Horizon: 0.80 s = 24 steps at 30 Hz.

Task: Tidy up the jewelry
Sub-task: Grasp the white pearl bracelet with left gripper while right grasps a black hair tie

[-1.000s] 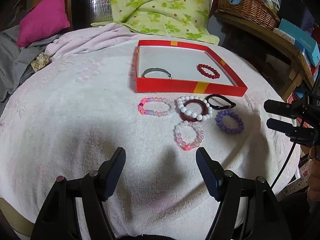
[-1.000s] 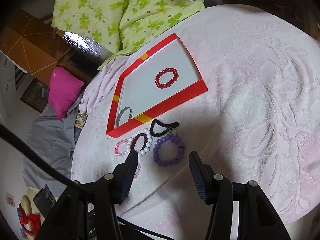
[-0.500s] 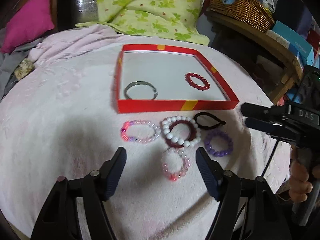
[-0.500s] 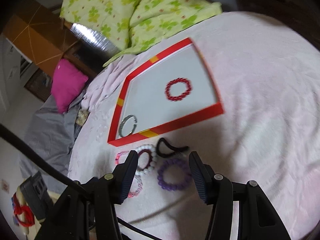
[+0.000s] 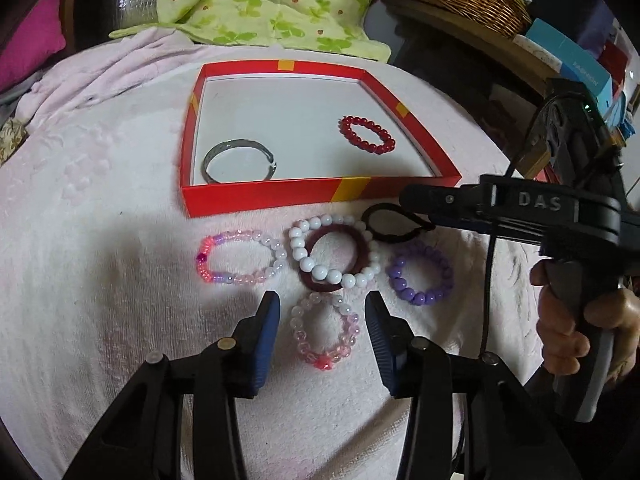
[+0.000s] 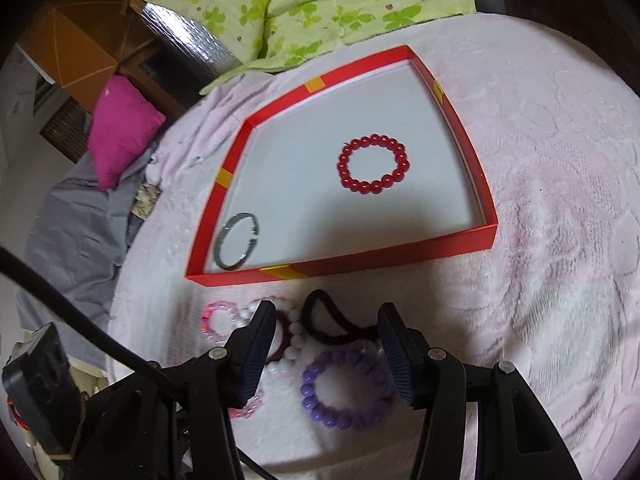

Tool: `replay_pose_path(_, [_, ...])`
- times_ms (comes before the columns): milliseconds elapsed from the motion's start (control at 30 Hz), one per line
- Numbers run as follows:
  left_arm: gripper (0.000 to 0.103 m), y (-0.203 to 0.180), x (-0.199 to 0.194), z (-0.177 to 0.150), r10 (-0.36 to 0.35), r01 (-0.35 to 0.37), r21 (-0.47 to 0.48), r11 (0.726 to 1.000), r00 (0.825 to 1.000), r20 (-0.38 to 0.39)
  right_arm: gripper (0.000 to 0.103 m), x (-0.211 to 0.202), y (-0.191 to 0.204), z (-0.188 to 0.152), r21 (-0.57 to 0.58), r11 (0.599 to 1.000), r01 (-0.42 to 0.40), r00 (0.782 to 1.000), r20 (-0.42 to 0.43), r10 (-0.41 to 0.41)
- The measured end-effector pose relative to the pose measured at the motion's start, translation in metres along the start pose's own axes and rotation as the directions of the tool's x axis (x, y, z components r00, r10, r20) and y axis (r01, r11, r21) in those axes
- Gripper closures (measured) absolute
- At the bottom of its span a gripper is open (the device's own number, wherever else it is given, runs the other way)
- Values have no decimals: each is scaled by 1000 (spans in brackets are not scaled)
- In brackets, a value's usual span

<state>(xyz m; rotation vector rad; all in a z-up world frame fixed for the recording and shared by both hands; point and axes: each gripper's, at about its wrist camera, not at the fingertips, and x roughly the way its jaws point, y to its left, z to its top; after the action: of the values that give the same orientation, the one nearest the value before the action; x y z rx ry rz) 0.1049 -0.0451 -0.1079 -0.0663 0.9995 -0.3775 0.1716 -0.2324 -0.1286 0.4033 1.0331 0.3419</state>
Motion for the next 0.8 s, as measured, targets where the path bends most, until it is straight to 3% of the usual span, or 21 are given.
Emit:
replay_pose_path(200, [55, 1, -1, -8, -6, 6, 2, 1000, 1000, -18, 48, 12, -6, 3, 1, 999, 35, 999, -41, -34])
replay_pose_path(233, [55, 1, 1, -8, -9, 9, -3, 1000, 1000, -24, 51, 14, -8, 3, 5, 999, 39, 998, -45, -39])
replay_pose_path(300, [55, 0, 3, -7, -10, 9, -9, 1000, 1000, -30, 69, 14, -10, 4, 6, 998, 56, 998, -42, -56])
replay_pose_path(400, [55, 0, 4, 1, -24, 23, -18, 1000, 999, -22, 76, 11, -18, 4, 47, 997, 56, 998, -37, -54])
replay_pose_path(633, [55, 4, 16, 16, -30, 29, -34, 999, 999, -16, 79, -3, -43, 8, 155, 988, 22, 1000, -1, -22])
replay_pose_path(800, [75, 2, 29, 23, -31, 30, -22, 999, 999, -26, 79, -10, -50, 8, 163, 986, 25, 1000, 6, -26])
